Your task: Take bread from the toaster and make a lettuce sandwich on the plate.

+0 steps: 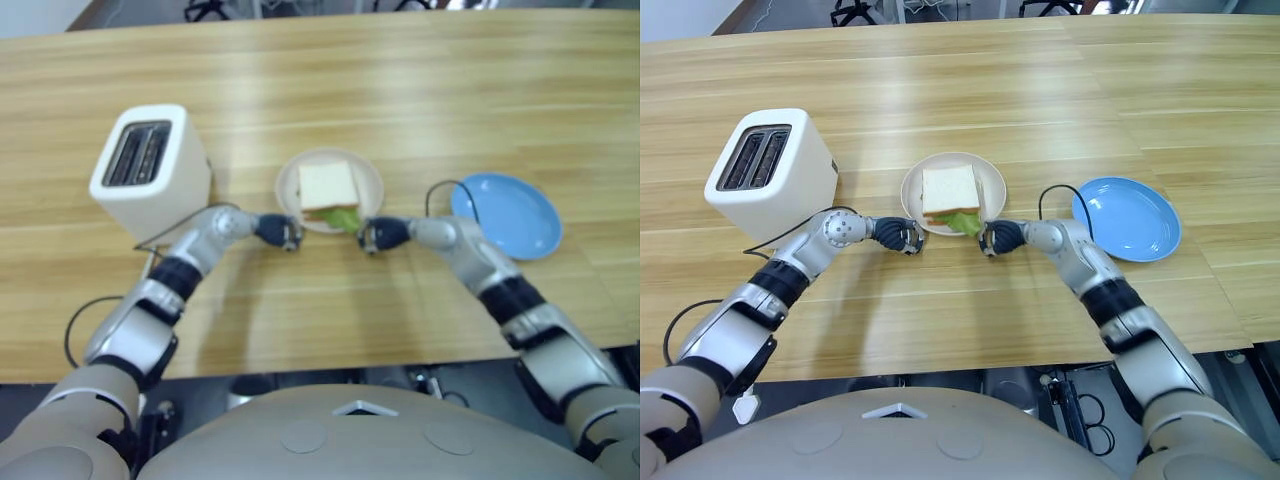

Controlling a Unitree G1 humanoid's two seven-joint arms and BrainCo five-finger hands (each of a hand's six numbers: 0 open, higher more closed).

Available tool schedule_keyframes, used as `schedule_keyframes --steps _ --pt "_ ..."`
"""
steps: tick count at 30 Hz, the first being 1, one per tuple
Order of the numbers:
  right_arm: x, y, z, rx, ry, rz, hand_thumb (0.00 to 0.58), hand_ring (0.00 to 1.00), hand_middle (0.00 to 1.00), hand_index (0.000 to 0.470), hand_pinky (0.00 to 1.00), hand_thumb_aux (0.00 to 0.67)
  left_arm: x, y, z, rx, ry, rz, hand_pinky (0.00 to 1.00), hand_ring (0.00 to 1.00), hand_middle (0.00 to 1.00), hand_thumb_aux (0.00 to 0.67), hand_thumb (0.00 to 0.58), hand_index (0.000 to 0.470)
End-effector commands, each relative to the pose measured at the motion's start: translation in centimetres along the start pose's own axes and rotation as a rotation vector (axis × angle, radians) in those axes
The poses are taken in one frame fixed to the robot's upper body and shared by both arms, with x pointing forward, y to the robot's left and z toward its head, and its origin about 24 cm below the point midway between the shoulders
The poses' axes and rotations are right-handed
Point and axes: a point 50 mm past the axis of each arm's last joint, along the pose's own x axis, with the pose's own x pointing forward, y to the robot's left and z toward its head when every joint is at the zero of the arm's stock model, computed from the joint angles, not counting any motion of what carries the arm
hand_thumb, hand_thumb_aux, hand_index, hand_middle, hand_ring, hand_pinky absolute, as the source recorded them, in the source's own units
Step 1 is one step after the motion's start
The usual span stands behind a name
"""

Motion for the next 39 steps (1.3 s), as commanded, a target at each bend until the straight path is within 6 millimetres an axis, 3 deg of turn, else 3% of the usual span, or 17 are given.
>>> schedule_keyframes --steps 1,7,13,14,15,16,17,18,19,23,26,29,33,39 --pt "1.8 1.7 -1.8 -0.023 0.101 0.016 0.58 1.0 1.0 0.46 1.0 0.67 0.3 0.4 -1.7 0.0 0.09 0.058 1.0 1.0 1.0 0.67 0.58 0.46" --pt "2.8 0.5 -1.5 -0.057 0.103 -0.118 0.58 1.0 1.0 0.46 1.0 0.67 0.5 1.9 -1.9 0.003 0.101 0.161 1.0 1.0 1.0 0.67 0.58 0.46" --pt "2.3 -0.4 -1.3 -0.09 0.059 -0.194 0.58 1.0 1.0 0.46 1.0 0.67 0.0 2.9 -1.6 0.049 0.071 0.222 1.0 1.0 1.0 0.67 0.58 0.46" --pt "2.0 -0.6 -1.3 -0.089 0.048 -0.208 0.58 0.24 0.24 0.46 0.24 0.67 -0.2 3.1 -1.4 0.057 0.057 0.237 1.0 1.0 1.0 0.449 0.517 0.308" --pt "1.6 -0.8 -1.3 -0.081 0.029 -0.223 0.545 0.0 0.0 0.346 0.0 0.504 -0.5 3.3 -1.3 0.056 0.039 0.259 1.0 1.0 1.0 0.074 0.12 0.051" --pt "1.0 -1.0 -1.2 -0.056 -0.002 -0.242 0.4 0.0 0.0 0.204 0.0 0.297 -0.9 3.5 -1.2 0.043 0.013 0.286 1.0 1.0 1.0 0.0 0.0 0.0" --pt "0.2 -1.1 -1.1 -0.029 -0.038 -0.257 0.0 0.0 0.0 0.0 0.0 0.0 -1.5 3.7 -0.9 0.026 -0.018 0.312 0.74 0.74 0.74 0.0 0.0 0.0" --pt "-0.8 -1.4 -0.9 0.014 -0.08 -0.28 0.0 0.0 0.0 0.0 0.0 0.0 -2.4 3.9 -0.6 -0.006 -0.064 0.349 0.08 0.08 0.08 0.0 0.0 0.0" --pt "-1.9 -1.7 -0.7 0.057 -0.12 -0.31 0.0 0.0 0.0 0.0 0.0 0.0 -3.3 4.1 0.0 -0.046 -0.121 0.39 0.0 0.0 0.0 0.0 0.0 0.0" --pt "-6.5 -3.0 0.2 0.308 -0.299 -0.483 0.0 0.0 0.0 0.0 0.0 0.0 -7.8 4.6 3.0 -0.428 -0.468 0.562 0.0 0.0 0.0 0.0 0.0 0.0" --pt "-7.9 -3.2 0.3 0.499 -0.381 -0.632 0.0 0.0 0.0 0.0 0.0 0.0 -9.6 4.3 3.8 -0.708 -0.641 0.694 0.0 0.0 0.0 0.0 0.0 0.0" --pt "-7.9 -3.2 0.0 0.631 -0.393 -0.735 0.0 0.0 0.0 0.0 0.0 0.0 -9.8 3.9 3.7 -0.821 -0.66 0.768 0.0 0.0 0.0 0.0 0.0 0.0" --pt "-6.6 -1.4 -0.6 0.854 -0.383 -0.833 0.0 0.0 0.0 0.0 0.0 0.0 -9.0 2.7 2.2 -0.983 -0.642 0.934 0.0 0.0 0.0 0.0 0.0 0.0" --pt "-5.6 0.3 -1.1 1.028 -0.357 -0.914 0.0 0.0 0.0 0.0 0.0 0.0 -7.6 1.2 0.1 -0.998 -0.54 1.061 0.0 0.0 0.0 0.0 0.0 0.0"
